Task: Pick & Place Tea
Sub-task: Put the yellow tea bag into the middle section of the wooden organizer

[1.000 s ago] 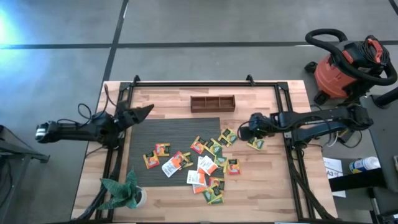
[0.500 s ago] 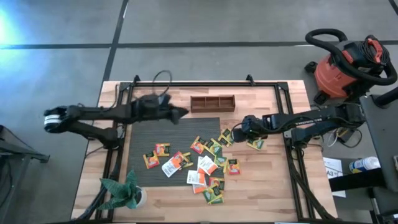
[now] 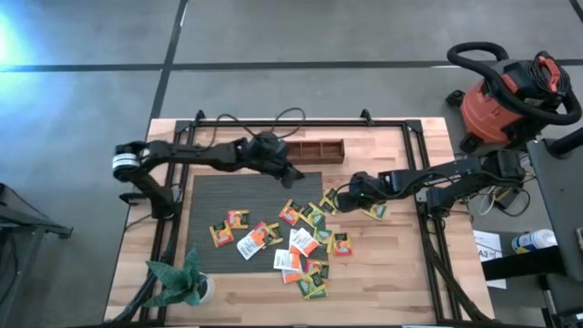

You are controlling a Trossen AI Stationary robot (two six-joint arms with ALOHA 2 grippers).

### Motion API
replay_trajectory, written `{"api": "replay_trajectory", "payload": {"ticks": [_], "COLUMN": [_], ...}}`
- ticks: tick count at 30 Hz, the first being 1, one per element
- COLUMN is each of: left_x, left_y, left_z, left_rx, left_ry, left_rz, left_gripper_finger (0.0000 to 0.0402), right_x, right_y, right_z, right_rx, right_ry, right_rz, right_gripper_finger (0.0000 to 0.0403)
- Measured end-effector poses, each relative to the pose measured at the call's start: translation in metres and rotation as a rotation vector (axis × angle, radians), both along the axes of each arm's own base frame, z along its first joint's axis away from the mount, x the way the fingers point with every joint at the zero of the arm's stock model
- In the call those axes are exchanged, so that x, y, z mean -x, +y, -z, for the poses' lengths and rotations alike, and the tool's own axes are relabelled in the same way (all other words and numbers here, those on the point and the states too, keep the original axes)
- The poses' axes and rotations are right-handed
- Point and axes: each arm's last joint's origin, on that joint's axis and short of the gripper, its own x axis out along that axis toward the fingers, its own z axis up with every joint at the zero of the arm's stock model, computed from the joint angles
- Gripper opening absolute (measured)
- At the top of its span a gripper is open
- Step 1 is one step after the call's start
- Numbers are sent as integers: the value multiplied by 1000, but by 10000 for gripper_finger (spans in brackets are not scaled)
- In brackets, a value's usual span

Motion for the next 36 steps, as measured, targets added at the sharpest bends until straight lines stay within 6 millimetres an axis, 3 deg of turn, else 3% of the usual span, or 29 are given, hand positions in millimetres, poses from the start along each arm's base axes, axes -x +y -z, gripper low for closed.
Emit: {"api": "replay_trajectory", "payload": {"ticks": [7,15,18,28,36], "left_x": [-28,-63,-73,-89,-88], "left_y": [9,15,18,22,21], "left_z": [23,46,46,65,66], "left_rx": [11,23,28,70,59], "left_ry": [60,102,103,141,141], "left_rz": [-3,16,15,46,51], "left_gripper_finger": [2,1,2,81,92], "right_x": [-1,-2,-2,0,3], "right_y": [0,0,0,0,0], "right_z": [16,27,27,20,7], "right_rx": [-11,0,3,29,47], "right_ry": [31,72,70,38,-20], "right_rz": [13,12,12,27,32], "right_gripper_finger": [9,8,8,8,8]}}
